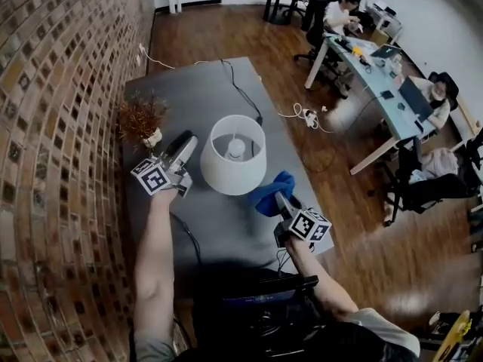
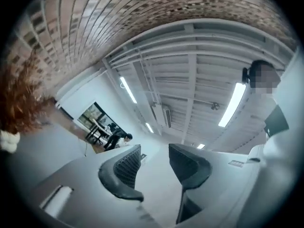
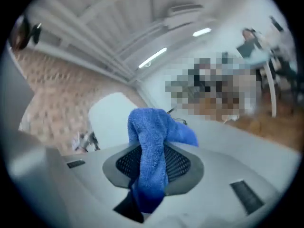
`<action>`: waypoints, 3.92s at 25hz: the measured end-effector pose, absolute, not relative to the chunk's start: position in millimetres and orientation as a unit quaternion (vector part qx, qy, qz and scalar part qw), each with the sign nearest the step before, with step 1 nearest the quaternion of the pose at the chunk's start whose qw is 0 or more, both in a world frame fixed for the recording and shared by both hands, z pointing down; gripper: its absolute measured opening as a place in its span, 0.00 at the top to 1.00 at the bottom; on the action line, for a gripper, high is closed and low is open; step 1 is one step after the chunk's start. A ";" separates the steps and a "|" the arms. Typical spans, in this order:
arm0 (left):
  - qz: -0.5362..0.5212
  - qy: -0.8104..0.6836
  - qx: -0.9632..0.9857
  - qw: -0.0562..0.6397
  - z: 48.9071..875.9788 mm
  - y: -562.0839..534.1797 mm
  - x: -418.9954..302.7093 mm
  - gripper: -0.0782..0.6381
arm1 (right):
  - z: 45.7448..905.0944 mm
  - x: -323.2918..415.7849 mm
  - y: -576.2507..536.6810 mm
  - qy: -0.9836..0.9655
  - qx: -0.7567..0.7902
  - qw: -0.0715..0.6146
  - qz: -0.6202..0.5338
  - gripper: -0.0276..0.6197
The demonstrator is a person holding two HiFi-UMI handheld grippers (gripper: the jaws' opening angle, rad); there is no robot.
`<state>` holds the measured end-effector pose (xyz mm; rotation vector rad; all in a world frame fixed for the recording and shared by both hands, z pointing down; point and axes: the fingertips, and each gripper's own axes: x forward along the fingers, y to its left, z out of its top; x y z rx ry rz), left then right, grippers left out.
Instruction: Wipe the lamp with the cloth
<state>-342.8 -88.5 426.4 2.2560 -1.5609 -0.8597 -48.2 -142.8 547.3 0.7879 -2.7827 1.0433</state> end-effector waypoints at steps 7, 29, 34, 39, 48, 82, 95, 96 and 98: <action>-0.343 -0.487 0.787 0.161 433.5 -111.5 -312.5 0.64 | 516.9 -102.2 -167.0 -0.906 0.201 -0.013 0.371 0.78; -0.161 -0.424 0.891 -0.004 309.1 -95.5 -210.2 0.61 | 360.5 -99.2 -201.4 -0.994 0.070 -0.085 0.009 0.79; -0.144 -0.407 0.902 0.019 317.7 -97.9 -210.5 0.65 | 420.1 -114.3 -170.8 -0.999 -0.031 -0.013 0.031 0.79; -0.073 -0.404 0.912 0.009 326.6 -104.3 -193.8 0.69 | 529.3 -76.8 -157.0 -0.991 0.014 0.118 0.055 0.79; -0.061 -0.407 0.912 0.001 329.1 -104.9 -197.9 0.72 | 373.9 -119.1 -90.4 -0.928 0.122 0.050 -0.347 0.79; 0.070 -0.326 0.943 0.014 352.1 -100.6 -181.8 0.78 | 543.3 -253.0 13.6 -0.691 0.052 0.381 -0.612 0.79; 0.401 -0.365 0.836 -0.086 405.6 -96.7 -131.2 0.38 | 646.7 -83.3 -46.9 -0.936 0.060 0.344 0.044 0.79; 0.467 -0.337 0.813 -0.085 421.5 -96.6 -130.7 0.36 | 642.0 -77.0 -56.7 -0.940 0.078 0.321 0.079 0.79; 0.572 -0.296 0.762 -0.072 443.7 -99.9 -138.3 0.35 | 635.2 -69.2 -65.6 -0.946 0.097 0.286 0.121 0.79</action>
